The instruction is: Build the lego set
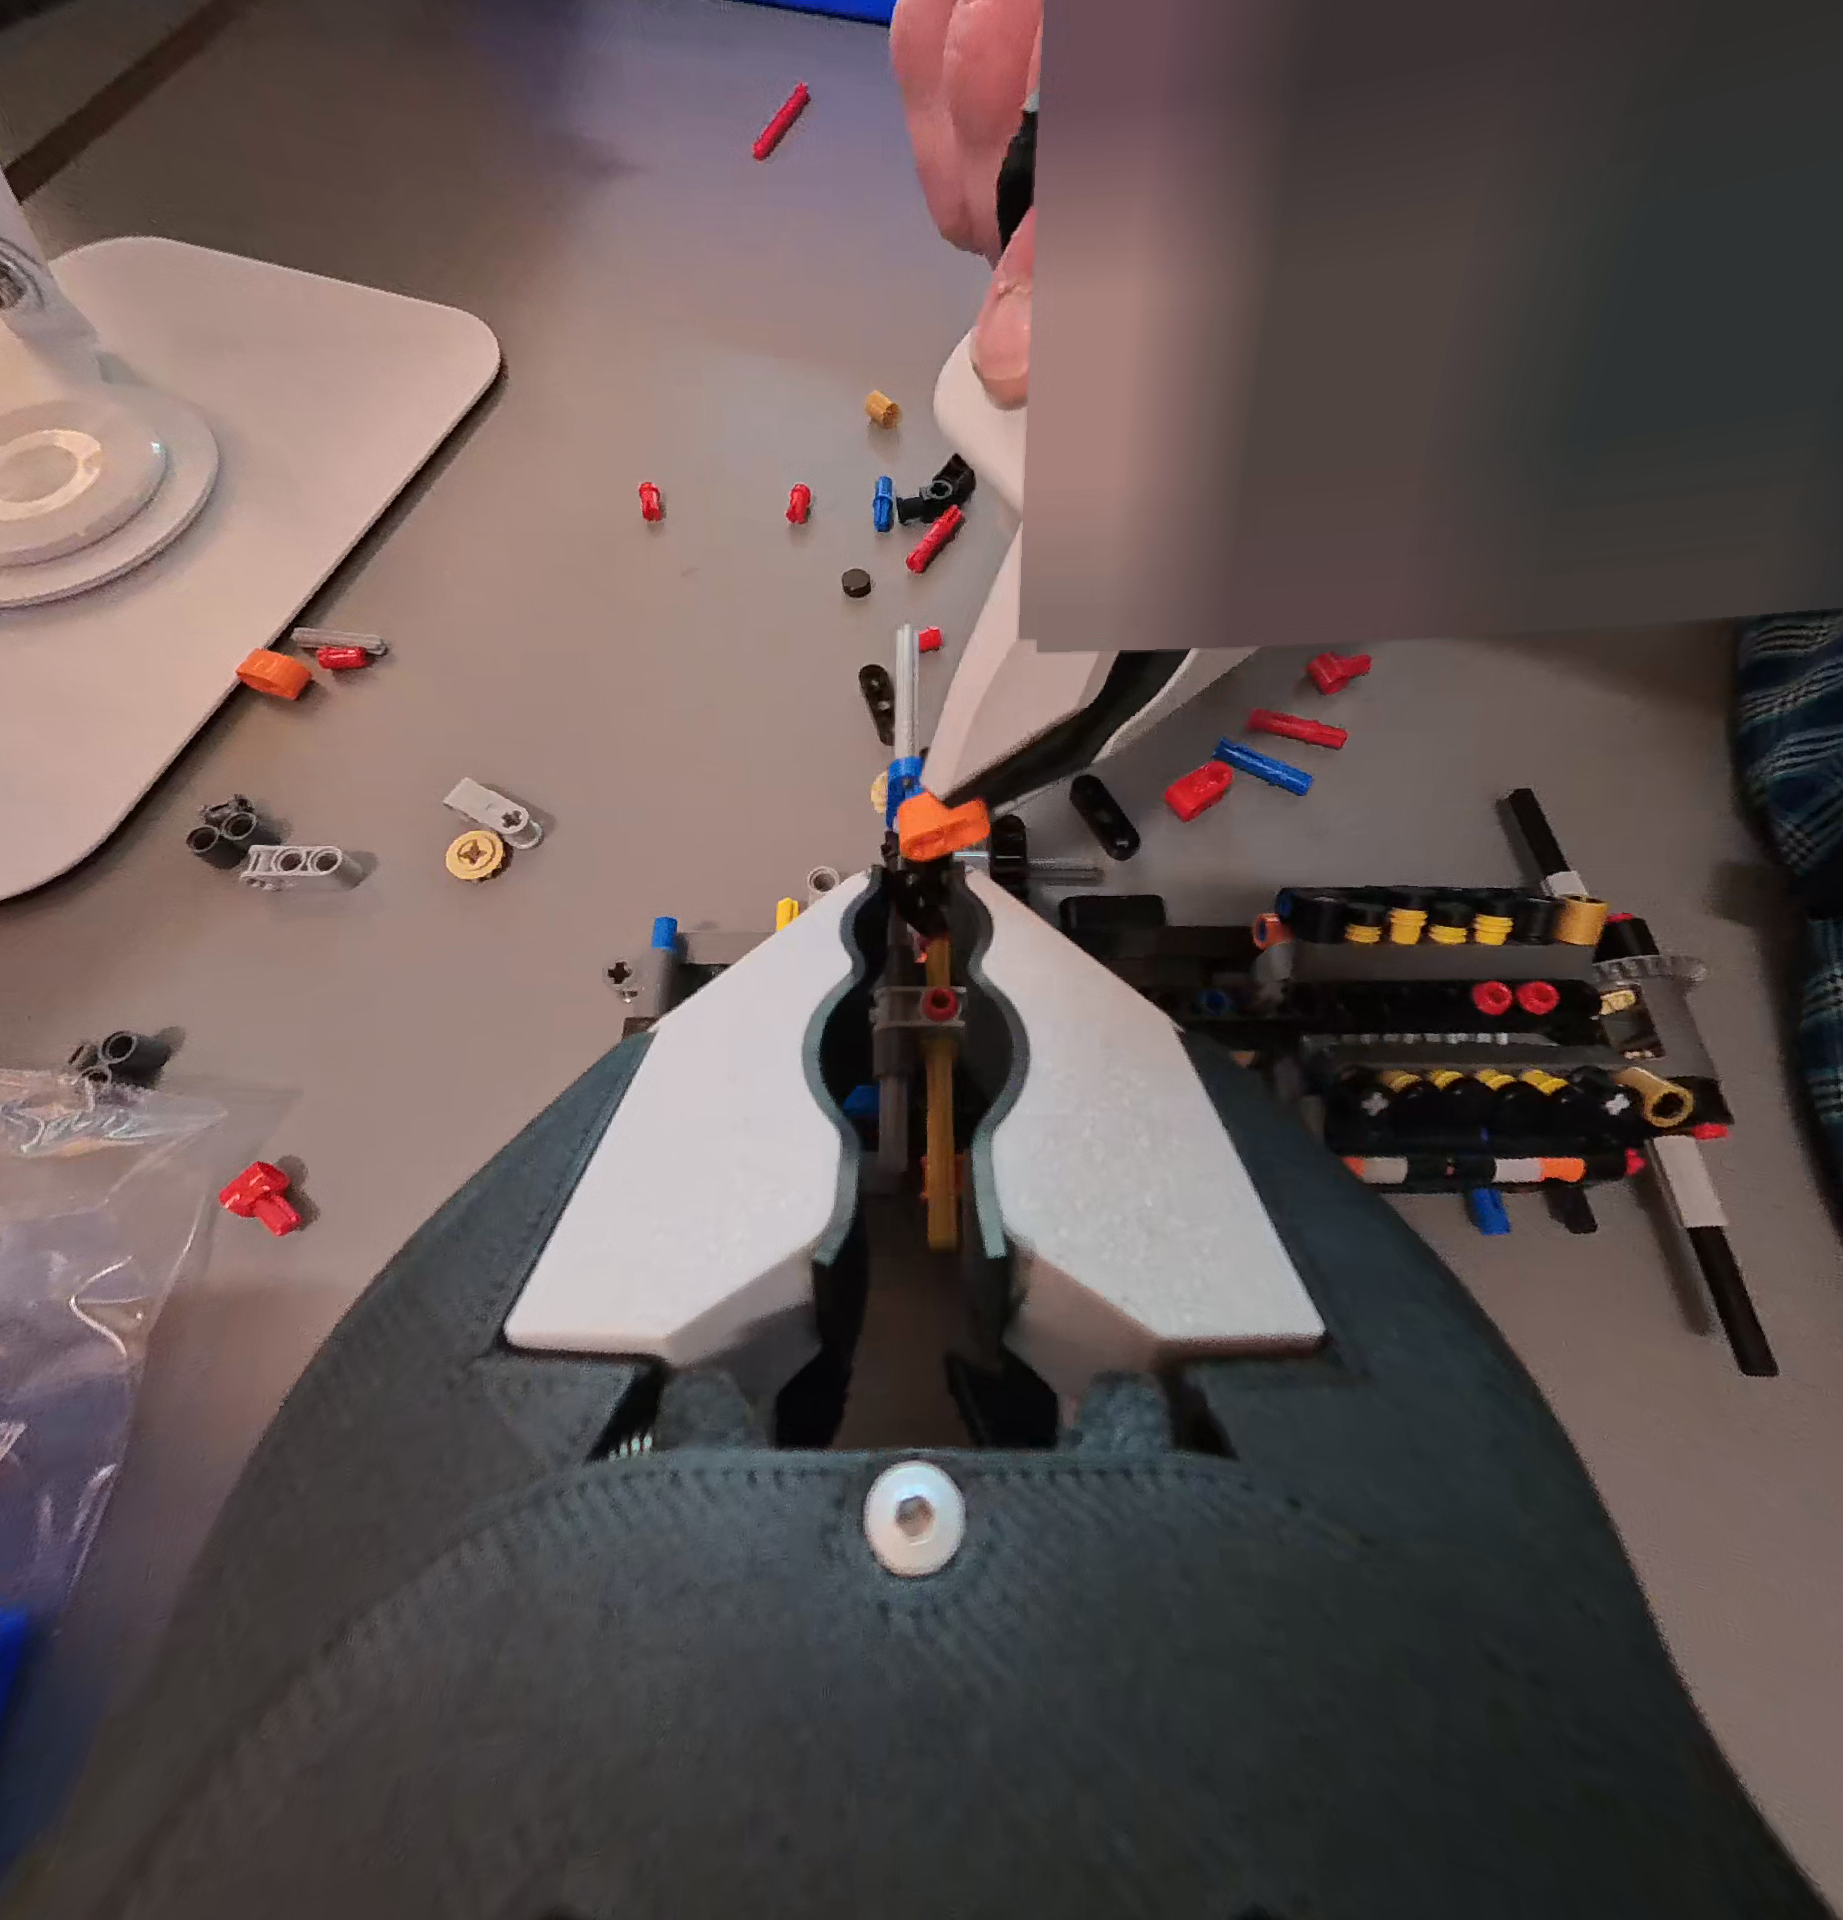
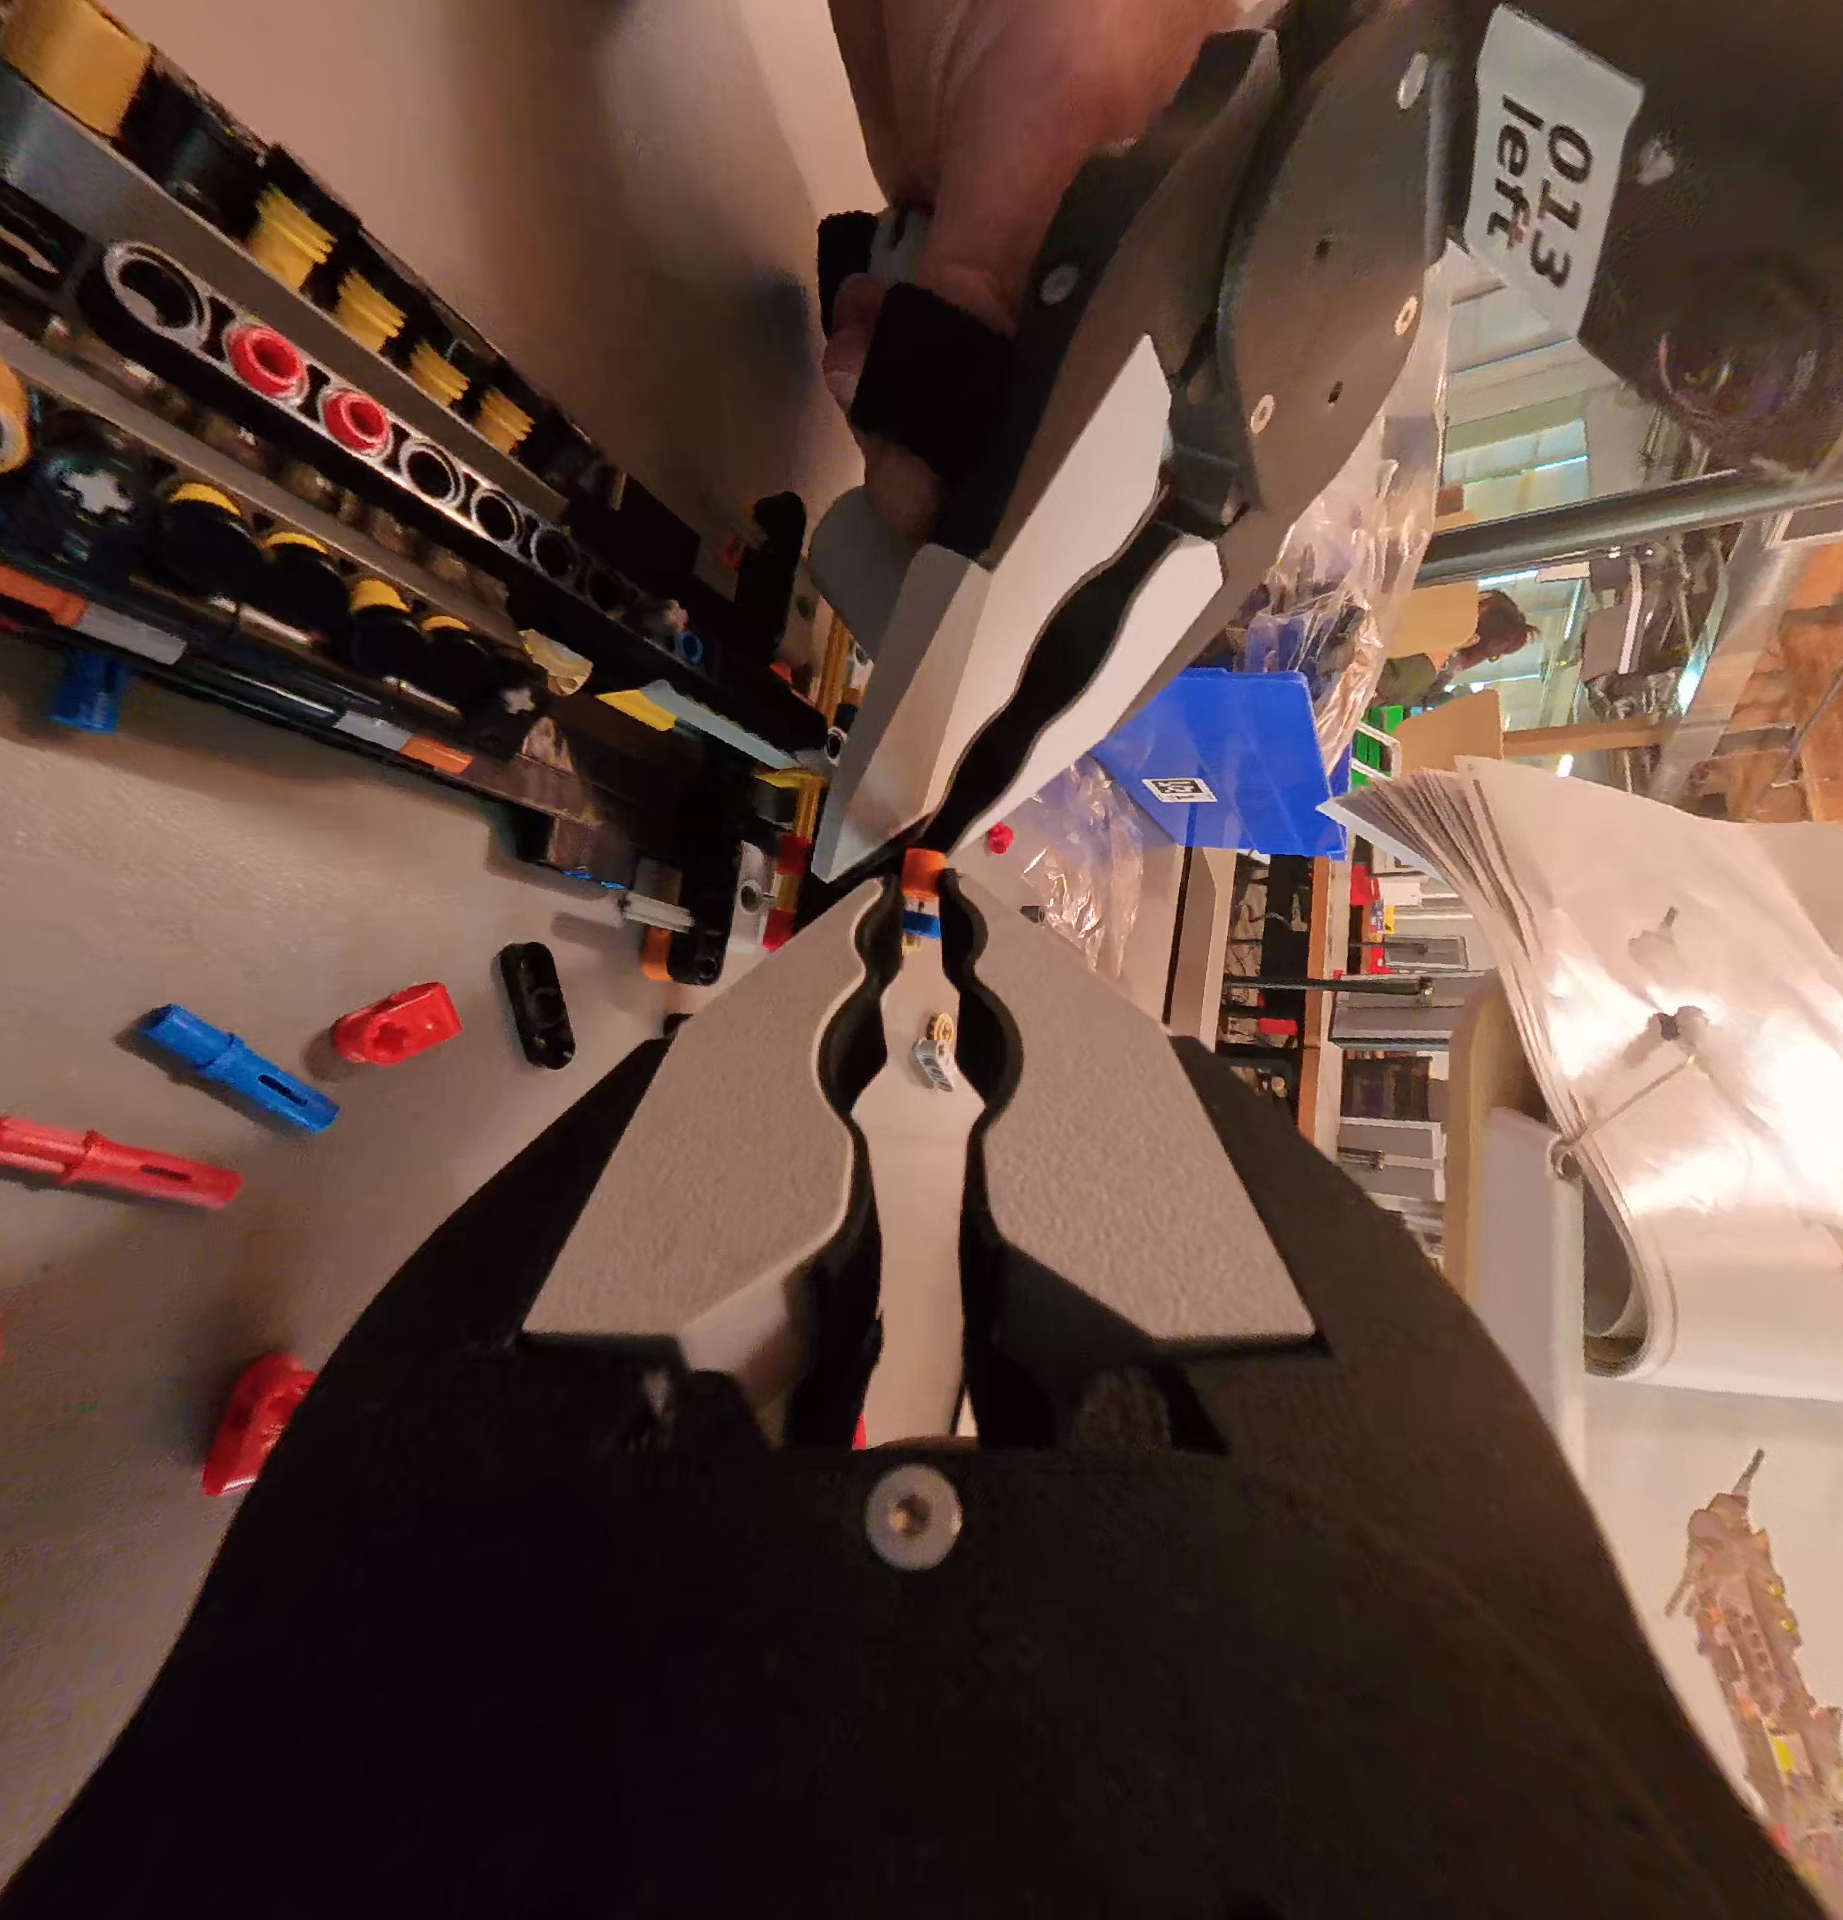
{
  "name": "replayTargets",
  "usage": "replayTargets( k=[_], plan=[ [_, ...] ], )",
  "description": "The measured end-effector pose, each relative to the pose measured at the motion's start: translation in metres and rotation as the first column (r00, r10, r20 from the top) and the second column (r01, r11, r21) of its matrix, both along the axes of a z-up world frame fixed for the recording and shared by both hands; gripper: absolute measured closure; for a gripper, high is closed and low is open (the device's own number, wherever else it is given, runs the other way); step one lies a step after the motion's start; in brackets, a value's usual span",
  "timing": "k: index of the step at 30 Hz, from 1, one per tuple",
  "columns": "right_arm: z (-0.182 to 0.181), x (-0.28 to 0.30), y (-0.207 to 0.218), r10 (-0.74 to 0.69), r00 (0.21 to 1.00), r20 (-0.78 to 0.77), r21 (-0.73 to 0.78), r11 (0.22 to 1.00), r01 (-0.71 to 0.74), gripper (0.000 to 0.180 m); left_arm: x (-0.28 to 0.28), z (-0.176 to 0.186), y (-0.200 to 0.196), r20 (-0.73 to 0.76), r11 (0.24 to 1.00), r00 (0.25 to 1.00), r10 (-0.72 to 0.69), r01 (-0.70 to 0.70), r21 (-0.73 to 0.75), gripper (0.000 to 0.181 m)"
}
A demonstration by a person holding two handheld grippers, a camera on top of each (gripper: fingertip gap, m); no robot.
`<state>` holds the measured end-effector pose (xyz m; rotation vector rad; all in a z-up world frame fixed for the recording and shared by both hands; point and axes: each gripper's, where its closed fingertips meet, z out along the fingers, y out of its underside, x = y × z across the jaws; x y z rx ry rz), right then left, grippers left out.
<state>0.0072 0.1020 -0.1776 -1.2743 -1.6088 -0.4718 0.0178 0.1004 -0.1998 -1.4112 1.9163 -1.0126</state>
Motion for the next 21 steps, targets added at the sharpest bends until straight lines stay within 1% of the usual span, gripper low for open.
replayTargets(
  k=[4, 11, 21],
  plan=[
    [-0.0009, -0.0011, -0.0019, 0.012, 0.999, -0.029, -0.03, 0.999, -0.013, 0.176, 0.0, -0.0002, -0.0001, 0.007, 1.0, 1.0, -0.002, 0.002, 0.017, 0.172],
    [-0.0006, 0.004, 0.0006, -0.004, 0.999, -0.055, -0.036, 0.999, 0.002, 0.176, 0.0003, -0.0006, 0.0, 0.017, 1.0, 1.0, -0.002, 0.002, 0.019, 0.172],
    [-0.0025, 0.0022, -0.0035, 0.006, 1.0, -0.027, -0.061, 0.998, -0.008, 0.177, 0.0004, -0.0006, -0.0007, 0.027, 1.0, 1.0, -0.006, 0.005, 0.022, 0.172]
  ],
)
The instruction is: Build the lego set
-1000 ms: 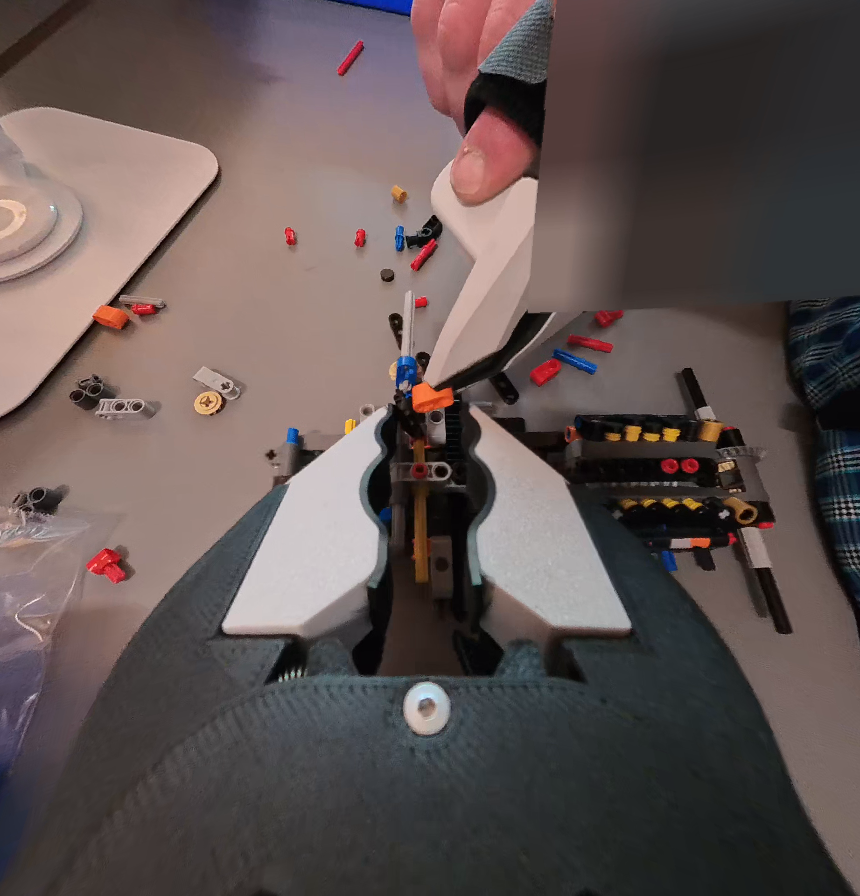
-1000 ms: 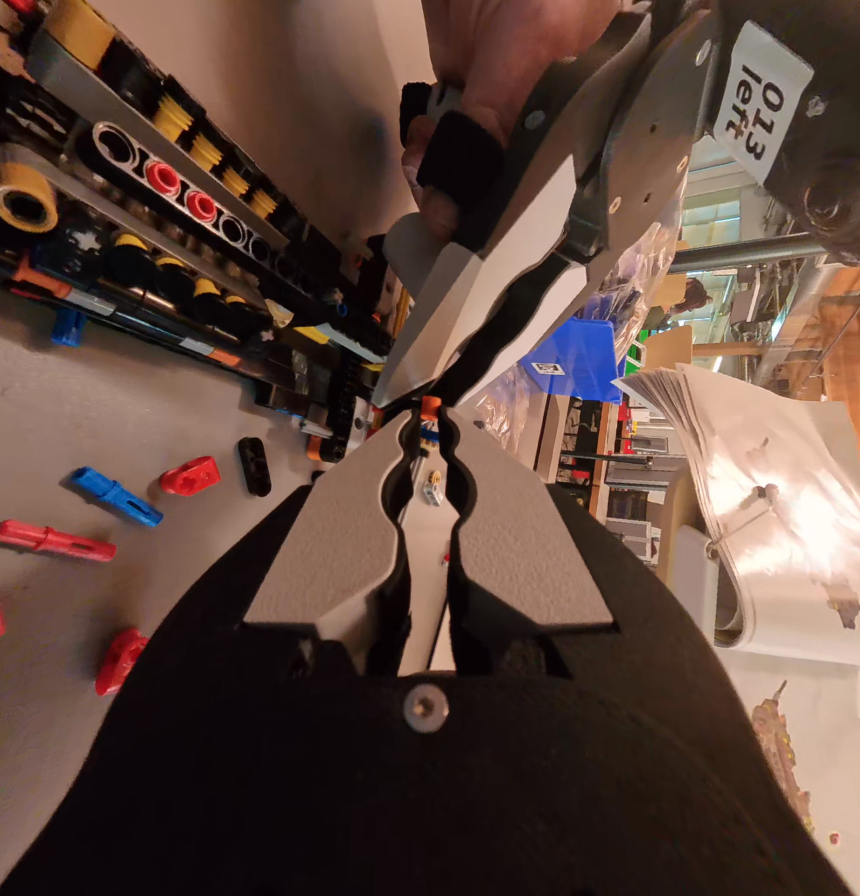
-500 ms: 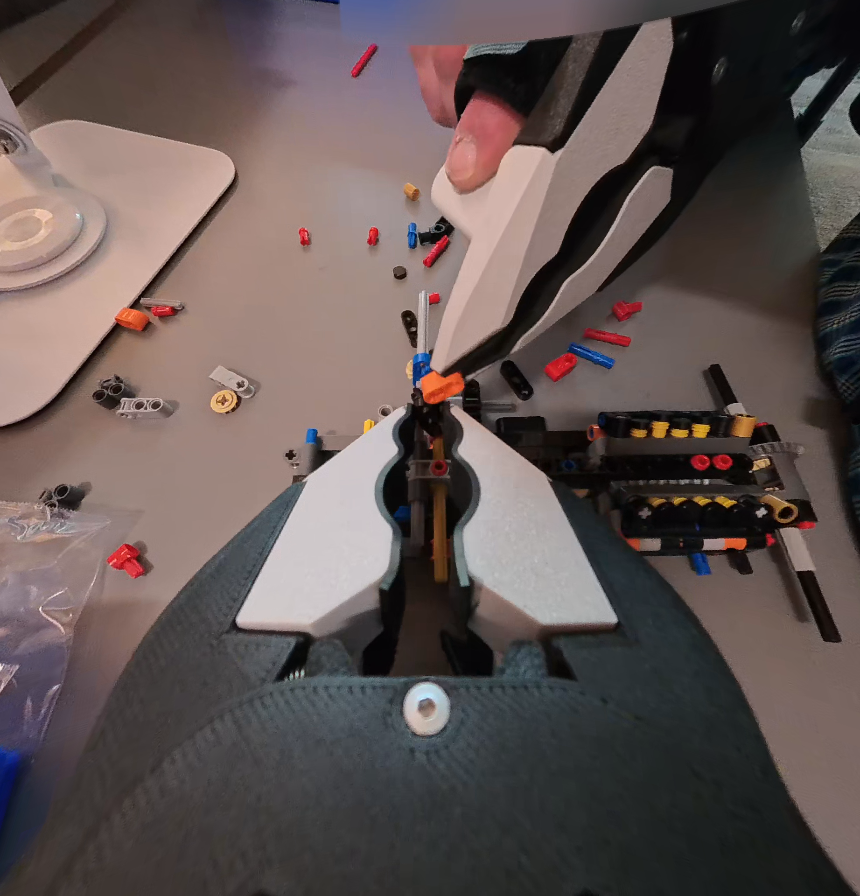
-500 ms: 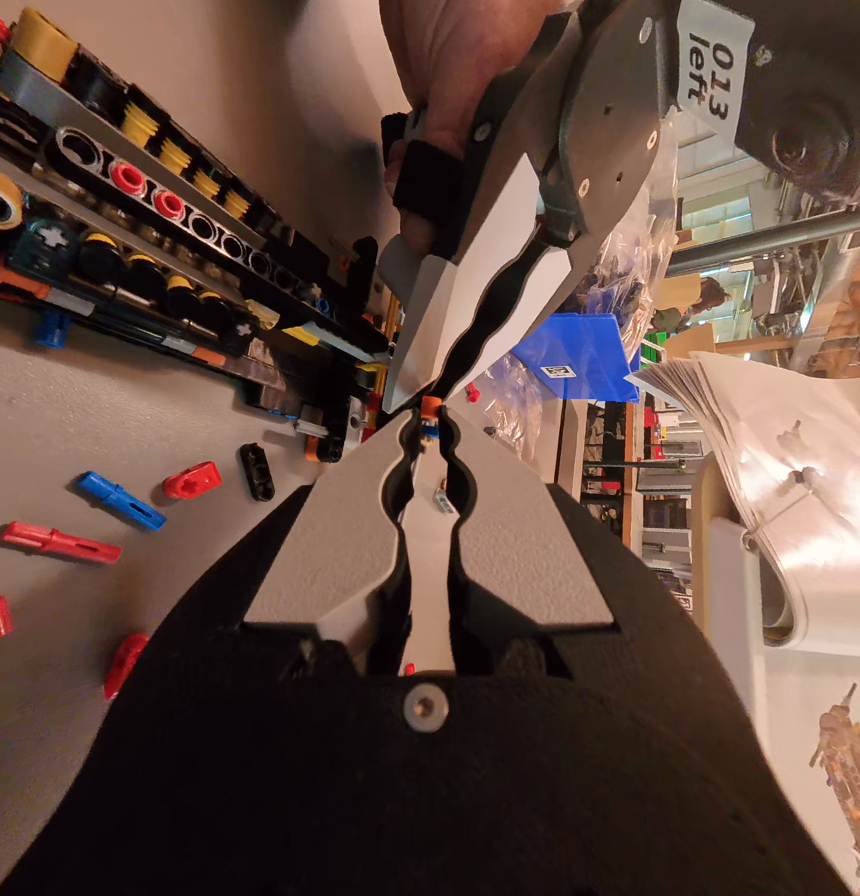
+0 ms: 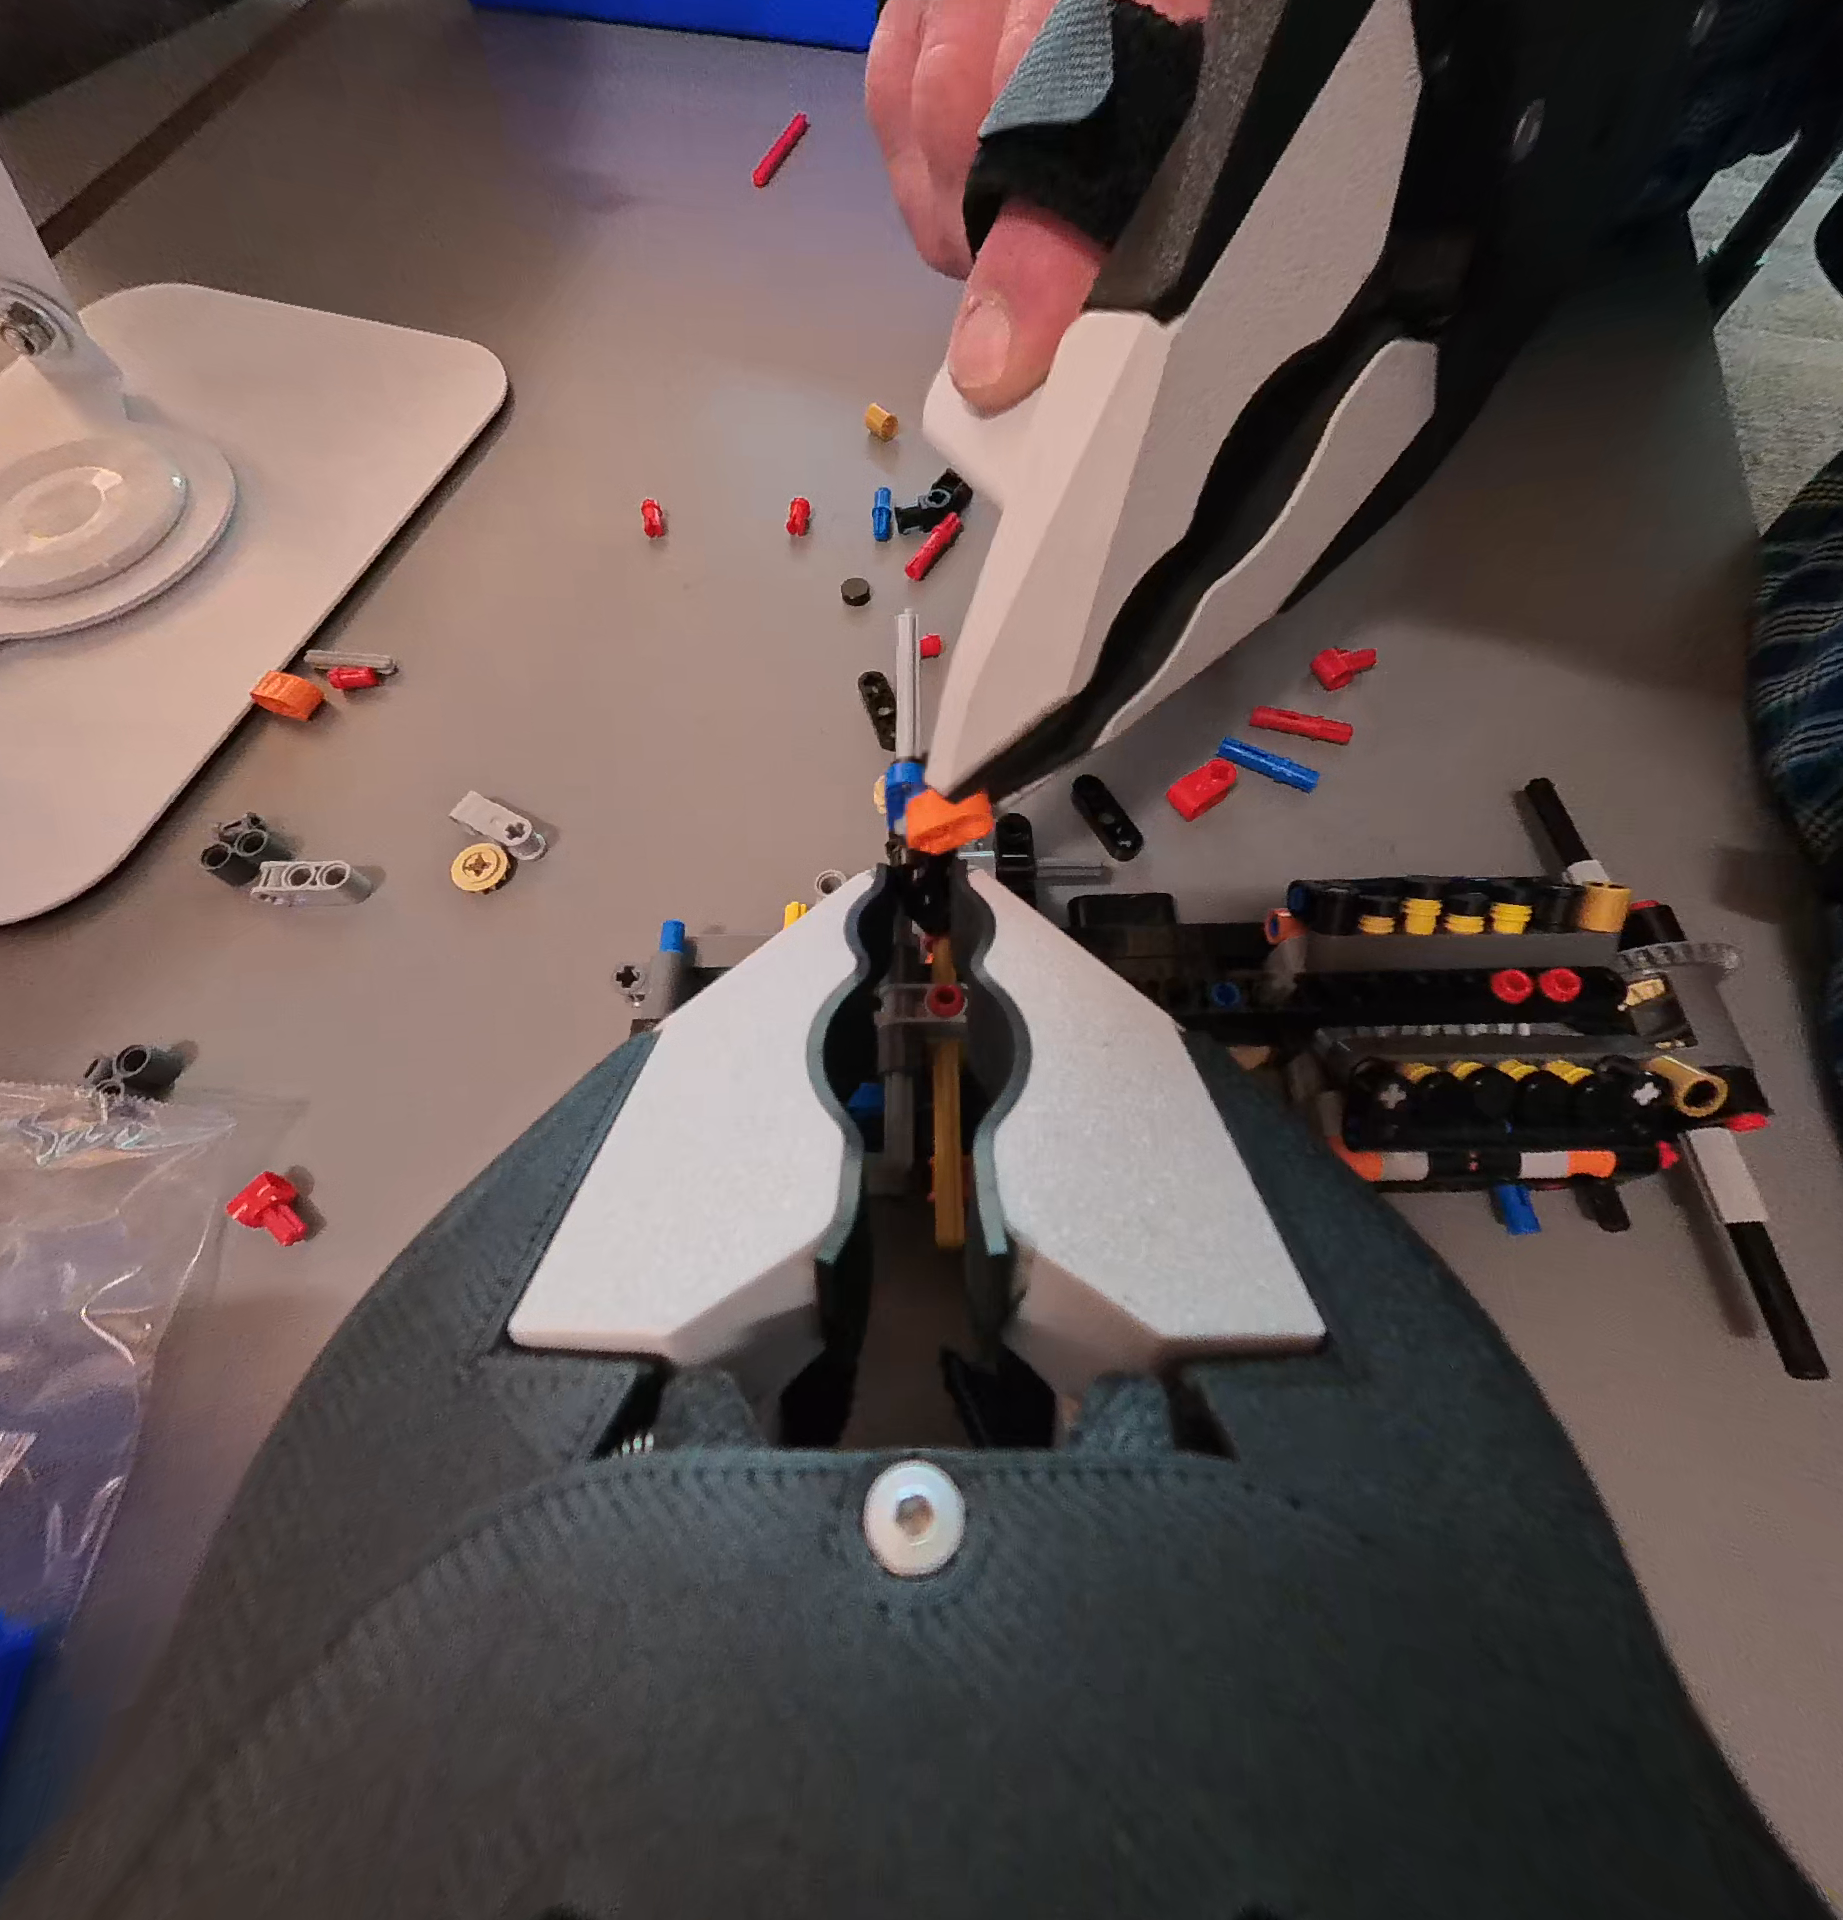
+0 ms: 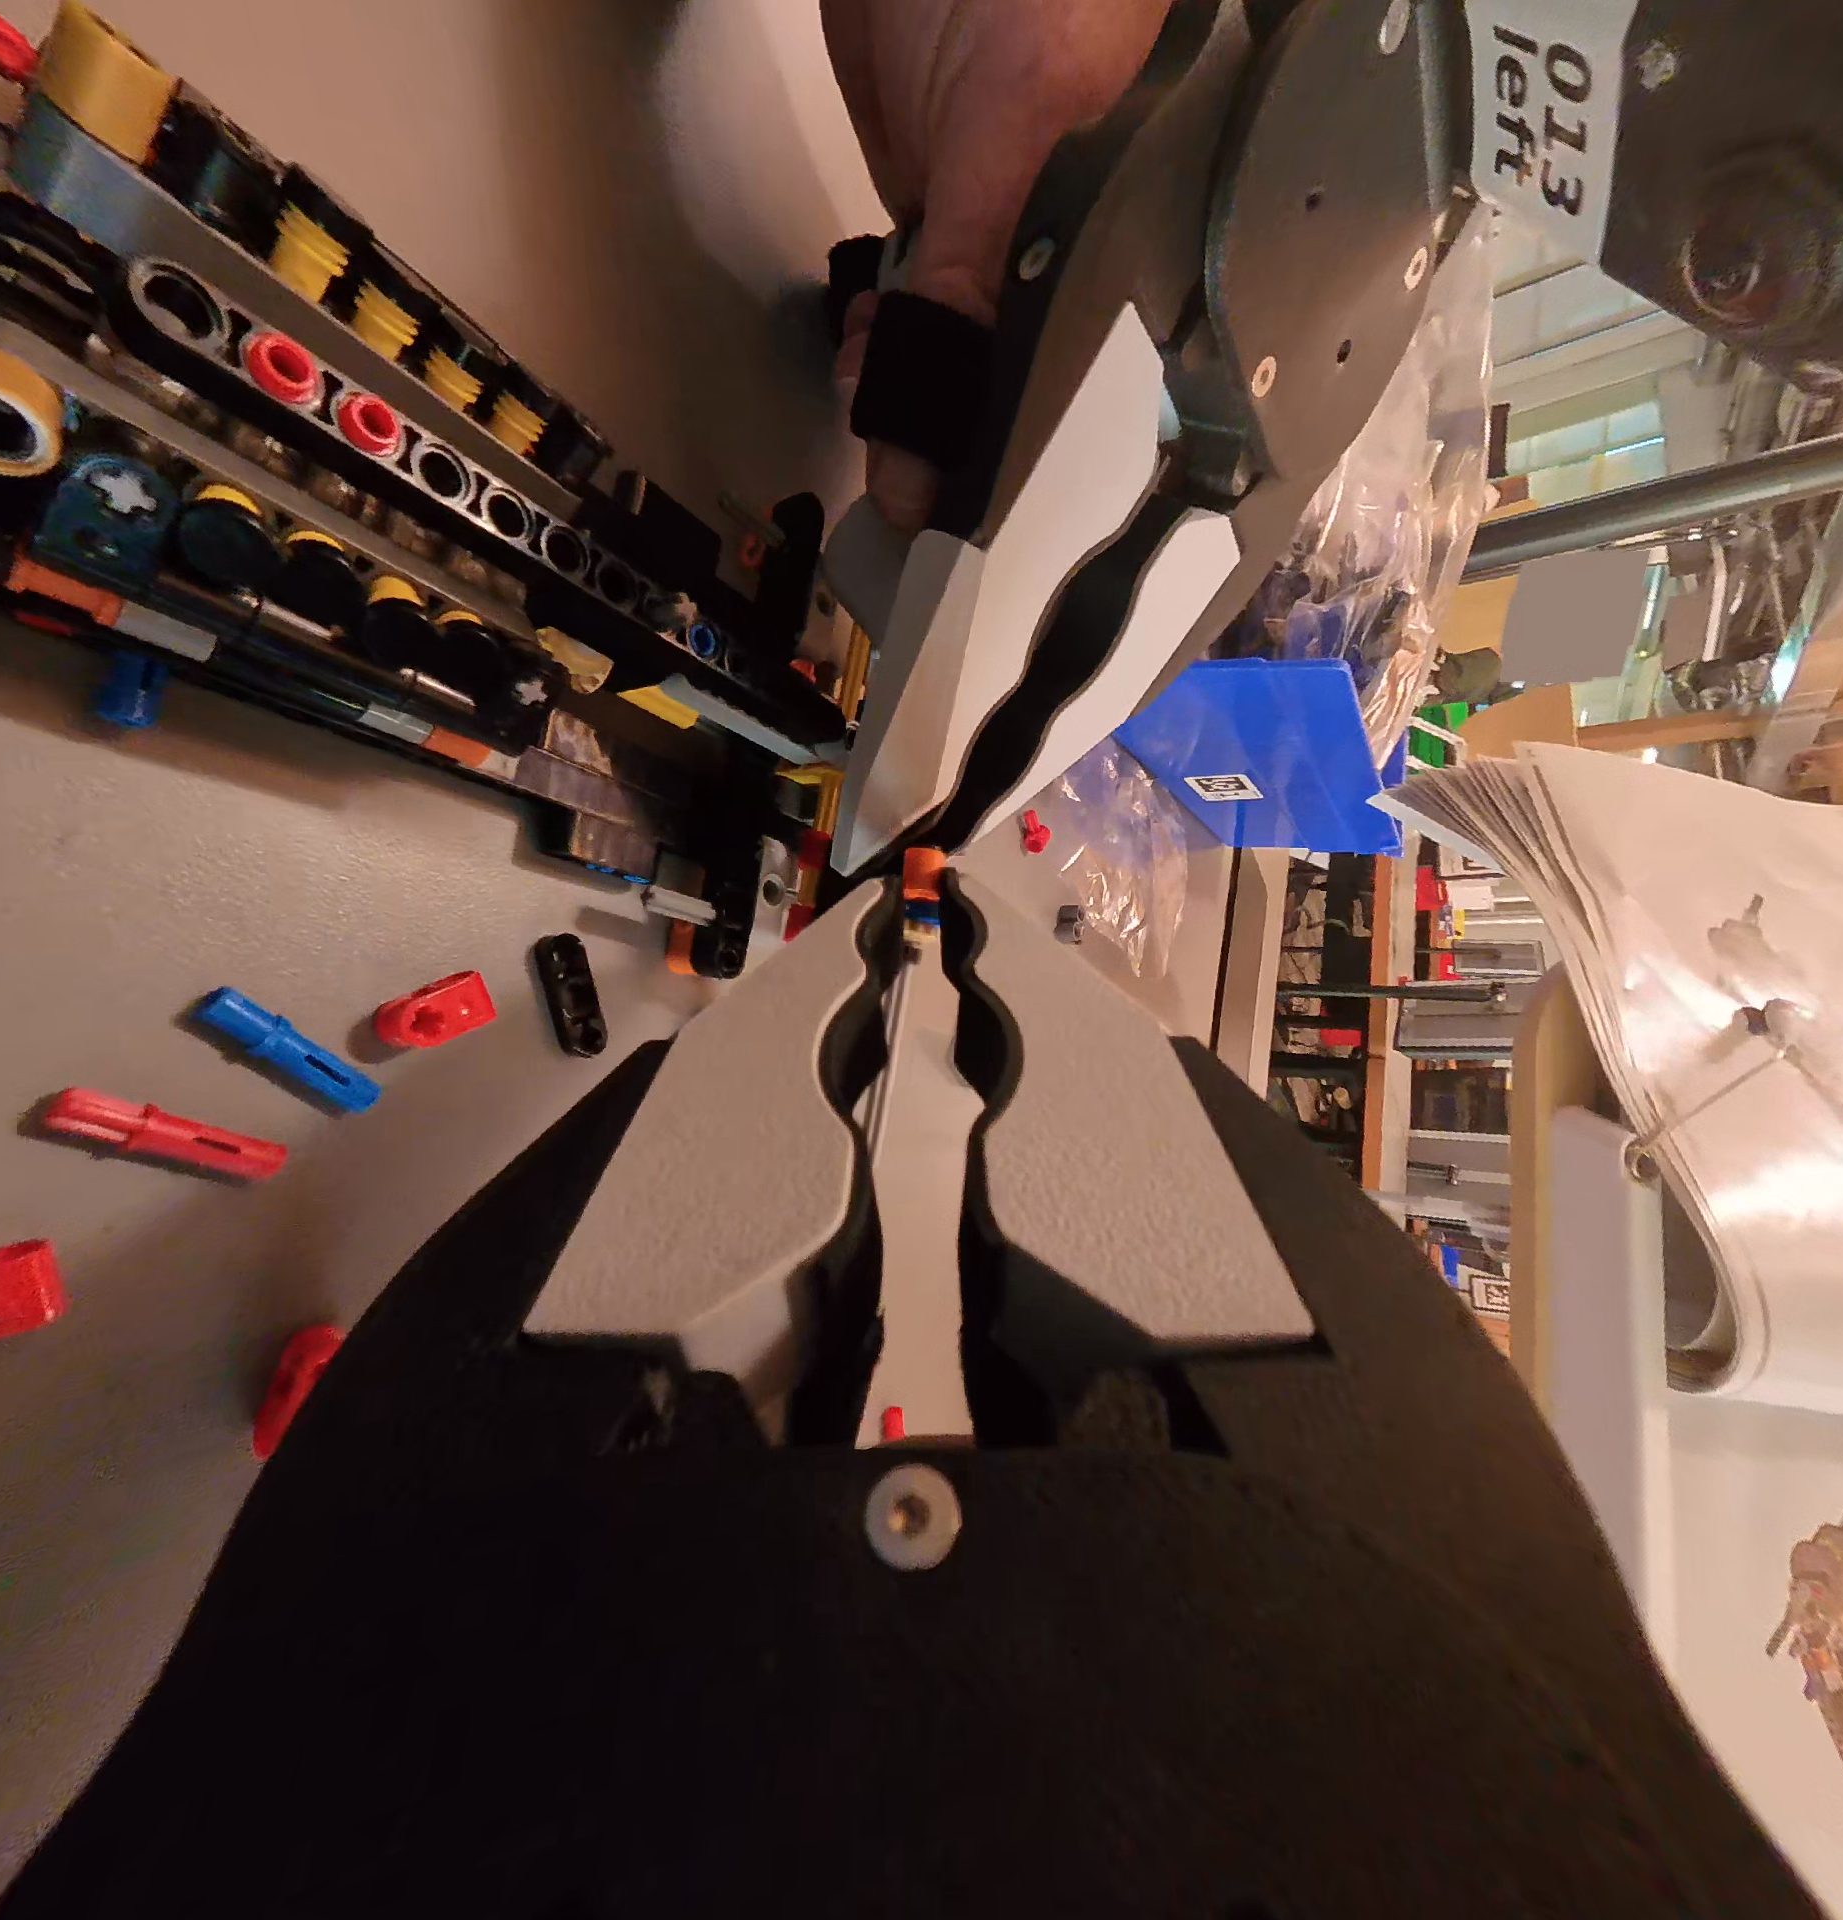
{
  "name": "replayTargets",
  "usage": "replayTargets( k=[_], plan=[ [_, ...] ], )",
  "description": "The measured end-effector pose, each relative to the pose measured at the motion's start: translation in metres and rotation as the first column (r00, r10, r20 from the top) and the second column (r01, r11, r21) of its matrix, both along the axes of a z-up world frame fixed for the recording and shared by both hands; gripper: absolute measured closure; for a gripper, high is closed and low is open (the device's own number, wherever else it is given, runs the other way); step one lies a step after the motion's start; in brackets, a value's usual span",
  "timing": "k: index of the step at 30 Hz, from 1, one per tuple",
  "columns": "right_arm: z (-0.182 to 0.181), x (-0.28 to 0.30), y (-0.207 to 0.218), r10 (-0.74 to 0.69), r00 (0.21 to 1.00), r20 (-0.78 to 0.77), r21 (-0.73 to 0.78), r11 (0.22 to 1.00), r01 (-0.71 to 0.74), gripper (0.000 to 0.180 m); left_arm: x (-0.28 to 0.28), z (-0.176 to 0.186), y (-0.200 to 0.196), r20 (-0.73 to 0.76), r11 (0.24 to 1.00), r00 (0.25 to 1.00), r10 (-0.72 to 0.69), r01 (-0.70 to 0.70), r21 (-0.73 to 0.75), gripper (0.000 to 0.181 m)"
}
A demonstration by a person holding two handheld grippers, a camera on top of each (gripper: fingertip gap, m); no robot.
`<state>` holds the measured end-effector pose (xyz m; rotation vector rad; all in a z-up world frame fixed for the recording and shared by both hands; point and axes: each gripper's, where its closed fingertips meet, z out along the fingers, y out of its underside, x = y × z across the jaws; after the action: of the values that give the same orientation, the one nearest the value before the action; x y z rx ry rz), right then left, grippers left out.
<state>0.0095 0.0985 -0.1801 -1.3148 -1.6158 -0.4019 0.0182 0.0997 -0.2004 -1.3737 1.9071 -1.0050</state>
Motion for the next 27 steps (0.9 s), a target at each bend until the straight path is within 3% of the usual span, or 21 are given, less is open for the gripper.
replayTargets(
  k=[14, 22, 27],
  plan=[
    [0.0026, -0.0002, -0.0013, 0.023, 0.998, -0.061, -0.007, 1.0, -0.023, 0.176, -0.0008, 0.0001, -0.0022, 0.006, 1.0, 1.0, -0.016, 0.016, 0.012, 0.172],
    [0.0012, -0.0004, -0.0024, 0.012, 1.0, 0.021, 0.001, 1.0, -0.012, 0.176, -0.0006, 0.0, -0.0032, 0.006, 1.0, 1.0, -0.017, 0.017, 0.015, 0.172],
    [0.0046, -0.0018, -0.0021, 0.029, 0.996, -0.083, -0.027, 0.999, -0.032, 0.176, -0.0012, 0.0003, -0.0034, 0.01, 1.0, 1.0, -0.019, 0.019, 0.019, 0.172]
  ],
)
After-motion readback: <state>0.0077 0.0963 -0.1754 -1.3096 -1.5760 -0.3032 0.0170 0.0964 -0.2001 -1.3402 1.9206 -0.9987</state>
